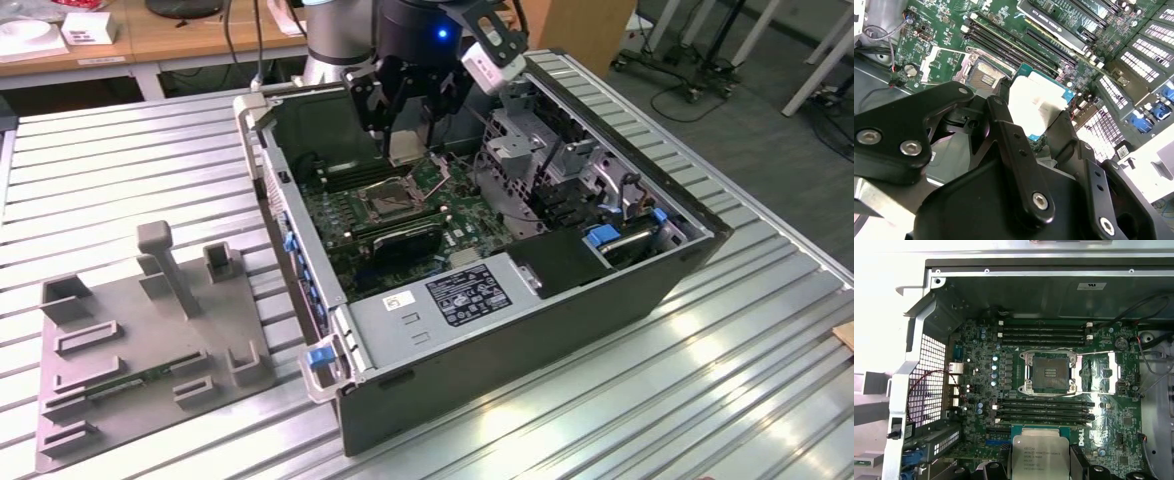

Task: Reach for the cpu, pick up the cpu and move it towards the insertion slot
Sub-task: 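Pick up the cpu and move it towards the insertion slot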

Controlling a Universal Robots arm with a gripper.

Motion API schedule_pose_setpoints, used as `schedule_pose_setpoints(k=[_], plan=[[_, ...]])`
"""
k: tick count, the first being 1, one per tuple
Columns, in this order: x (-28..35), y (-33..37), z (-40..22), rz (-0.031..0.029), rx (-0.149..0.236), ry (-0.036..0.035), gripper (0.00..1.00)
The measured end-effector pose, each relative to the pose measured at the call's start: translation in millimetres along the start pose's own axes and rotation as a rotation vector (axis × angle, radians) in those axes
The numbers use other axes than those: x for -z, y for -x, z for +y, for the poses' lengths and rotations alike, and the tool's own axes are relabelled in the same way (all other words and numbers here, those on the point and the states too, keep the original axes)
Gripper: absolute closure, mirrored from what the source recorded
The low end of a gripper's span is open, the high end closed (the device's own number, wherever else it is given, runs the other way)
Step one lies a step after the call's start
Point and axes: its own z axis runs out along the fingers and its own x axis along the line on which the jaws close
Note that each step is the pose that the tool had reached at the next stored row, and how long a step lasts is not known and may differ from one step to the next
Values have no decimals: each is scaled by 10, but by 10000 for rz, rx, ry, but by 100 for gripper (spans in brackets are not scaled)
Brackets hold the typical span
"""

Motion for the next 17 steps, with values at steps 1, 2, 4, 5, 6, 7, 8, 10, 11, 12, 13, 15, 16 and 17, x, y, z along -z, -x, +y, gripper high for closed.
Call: schedule_pose_setpoints(k=[1, 2, 4, 5, 6, 7, 8, 10, 11, 12, 13, 15, 16, 17], plan=[[-1, 0, 0, 0, 0, 0, 46], [-3, 0, 0, -1, 0, 2, 46], [-8, 0, 0, 0, 0, 10, 46], [-12, 0, 3, -1, -1, 13, 46], [-15, 0, 7, -2, -1, 15, 46], [-16, 0, 10, -1, 0, 15, 46], [-19, 0, 12, -2, 0, 20, 46], [-23, 0, 17, -1, 0, 34, 46], [-25, 0, 20, -1, -1, 43, 46], [-27, 0, 21, -1, 0, 49, 46], [-28, 0, 22, -1, 0, 53, 46], [-30, 0, 25, -1, 0, 56, 46], [-30, 0, 25, -1, -1, 55, 46], [-30, 0, 26, -1, -1, 56, 46]])
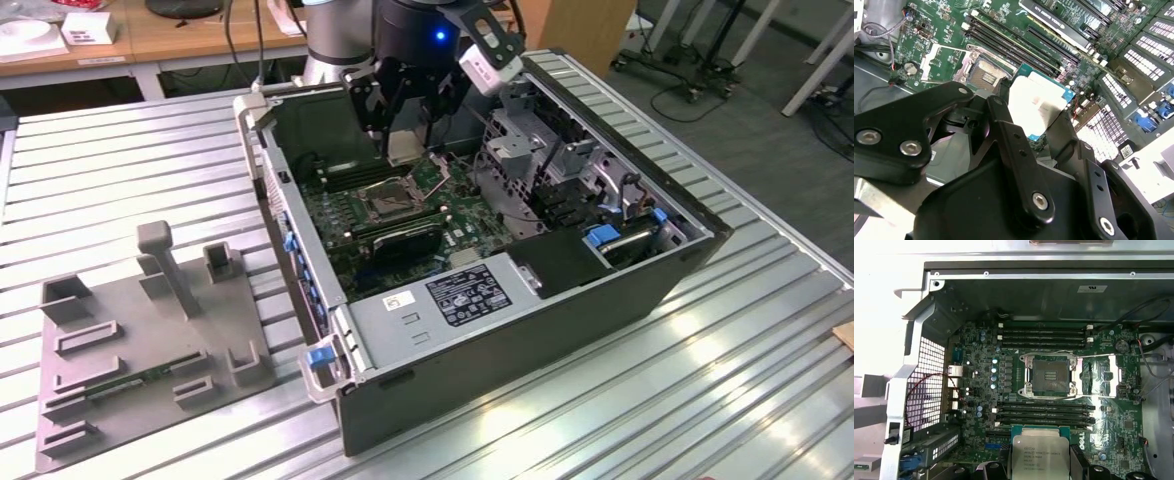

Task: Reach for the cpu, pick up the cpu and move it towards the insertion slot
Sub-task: 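Pick up the cpu and move it towards the insertion slot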

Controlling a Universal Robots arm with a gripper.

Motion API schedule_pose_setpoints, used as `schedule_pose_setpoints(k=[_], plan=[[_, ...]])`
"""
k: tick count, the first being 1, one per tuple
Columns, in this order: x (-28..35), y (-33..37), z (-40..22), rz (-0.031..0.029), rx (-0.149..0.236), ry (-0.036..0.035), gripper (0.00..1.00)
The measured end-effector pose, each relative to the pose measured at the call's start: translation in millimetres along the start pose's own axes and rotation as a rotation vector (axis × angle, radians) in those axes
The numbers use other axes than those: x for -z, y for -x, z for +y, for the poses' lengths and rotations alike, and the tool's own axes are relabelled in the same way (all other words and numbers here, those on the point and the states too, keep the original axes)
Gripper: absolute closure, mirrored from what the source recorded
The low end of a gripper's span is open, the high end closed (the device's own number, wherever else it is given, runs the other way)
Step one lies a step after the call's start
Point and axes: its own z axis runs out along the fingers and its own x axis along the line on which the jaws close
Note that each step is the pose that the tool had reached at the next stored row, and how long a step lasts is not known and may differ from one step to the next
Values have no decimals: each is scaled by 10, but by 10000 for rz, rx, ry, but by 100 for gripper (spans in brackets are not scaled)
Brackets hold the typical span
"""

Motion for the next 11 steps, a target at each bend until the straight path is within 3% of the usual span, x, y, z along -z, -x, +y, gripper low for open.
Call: schedule_pose_setpoints(k=[8, 11], plan=[[-8, 0, 20, 0, -1, 0, 46], [-24, 1, 34, -1, 0, 51, 46]])
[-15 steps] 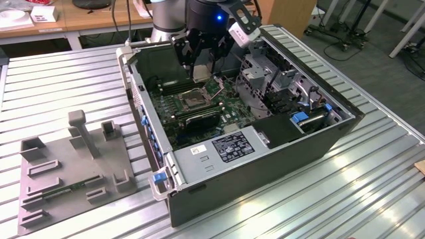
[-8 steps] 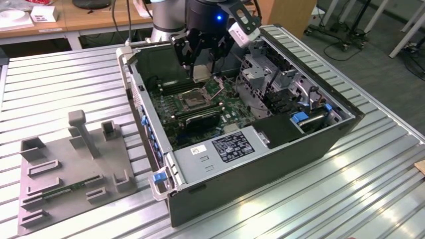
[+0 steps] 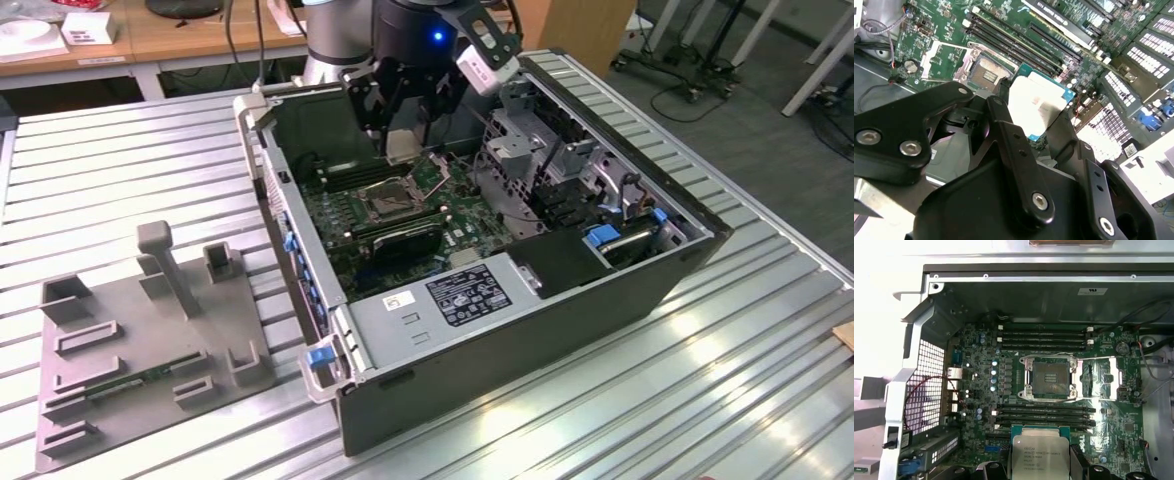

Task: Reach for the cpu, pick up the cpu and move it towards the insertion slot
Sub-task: 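Pick up the cpu and move it towards the insertion slot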

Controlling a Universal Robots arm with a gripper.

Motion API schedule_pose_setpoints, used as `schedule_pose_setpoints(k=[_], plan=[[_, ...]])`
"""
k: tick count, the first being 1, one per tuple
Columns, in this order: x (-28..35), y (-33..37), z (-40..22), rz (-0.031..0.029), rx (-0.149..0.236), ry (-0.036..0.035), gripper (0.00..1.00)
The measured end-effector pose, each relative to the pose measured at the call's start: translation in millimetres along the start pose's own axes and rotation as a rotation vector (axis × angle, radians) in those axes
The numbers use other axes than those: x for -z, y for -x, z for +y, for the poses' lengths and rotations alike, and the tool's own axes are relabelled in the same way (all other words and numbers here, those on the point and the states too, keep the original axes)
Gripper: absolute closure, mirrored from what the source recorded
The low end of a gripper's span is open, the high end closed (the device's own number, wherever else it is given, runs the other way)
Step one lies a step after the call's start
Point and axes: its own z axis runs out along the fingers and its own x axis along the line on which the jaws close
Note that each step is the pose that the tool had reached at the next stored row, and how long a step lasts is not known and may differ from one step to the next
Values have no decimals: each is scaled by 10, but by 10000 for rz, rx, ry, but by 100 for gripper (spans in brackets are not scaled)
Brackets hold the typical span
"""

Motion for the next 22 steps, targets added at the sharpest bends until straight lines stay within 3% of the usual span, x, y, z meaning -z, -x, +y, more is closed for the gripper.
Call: schedule_pose_setpoints(k=[7, 12, 19, 22], plan=[[-56, 0, 47, -5, -3, 287, 46], [-101, 2, 118, -11, -3, 511, 46], [-157, 4, 247, -14, -4, 723, 46], [-176, 5, 306, -15, -5, 777, 46]])
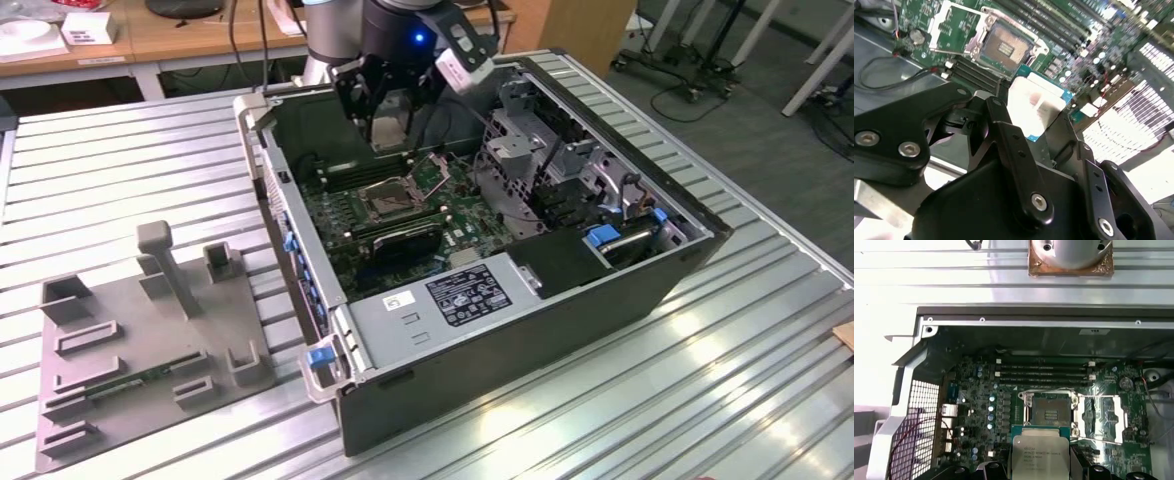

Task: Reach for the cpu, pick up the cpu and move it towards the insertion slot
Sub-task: 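Pick up the cpu and move it towards the insertion slot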

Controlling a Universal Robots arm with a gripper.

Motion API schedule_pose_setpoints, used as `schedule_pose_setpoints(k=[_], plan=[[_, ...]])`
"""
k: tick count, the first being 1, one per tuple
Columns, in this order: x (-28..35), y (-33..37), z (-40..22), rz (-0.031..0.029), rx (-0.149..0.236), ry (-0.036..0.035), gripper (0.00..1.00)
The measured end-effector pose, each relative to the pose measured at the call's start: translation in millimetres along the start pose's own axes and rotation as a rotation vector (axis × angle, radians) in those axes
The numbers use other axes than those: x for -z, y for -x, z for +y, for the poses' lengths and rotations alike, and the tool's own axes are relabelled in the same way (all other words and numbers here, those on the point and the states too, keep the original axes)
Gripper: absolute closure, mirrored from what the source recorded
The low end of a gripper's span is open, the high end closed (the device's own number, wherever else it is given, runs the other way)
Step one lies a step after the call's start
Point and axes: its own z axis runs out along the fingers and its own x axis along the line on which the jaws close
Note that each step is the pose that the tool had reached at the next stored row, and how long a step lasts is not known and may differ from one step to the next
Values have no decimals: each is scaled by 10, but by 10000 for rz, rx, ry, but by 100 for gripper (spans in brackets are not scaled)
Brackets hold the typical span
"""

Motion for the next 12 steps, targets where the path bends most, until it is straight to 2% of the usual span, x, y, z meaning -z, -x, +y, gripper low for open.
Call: schedule_pose_setpoints(k=[5, 8, 11, 12], plan=[[-33, 1, 67, -2, -1, 112, 46], [-51, 2, 109, -3, -1, 151, 46], [-71, 3, 175, -3, -1, 153, 46], [-80, 4, 207, -3, 0, 106, 46]])
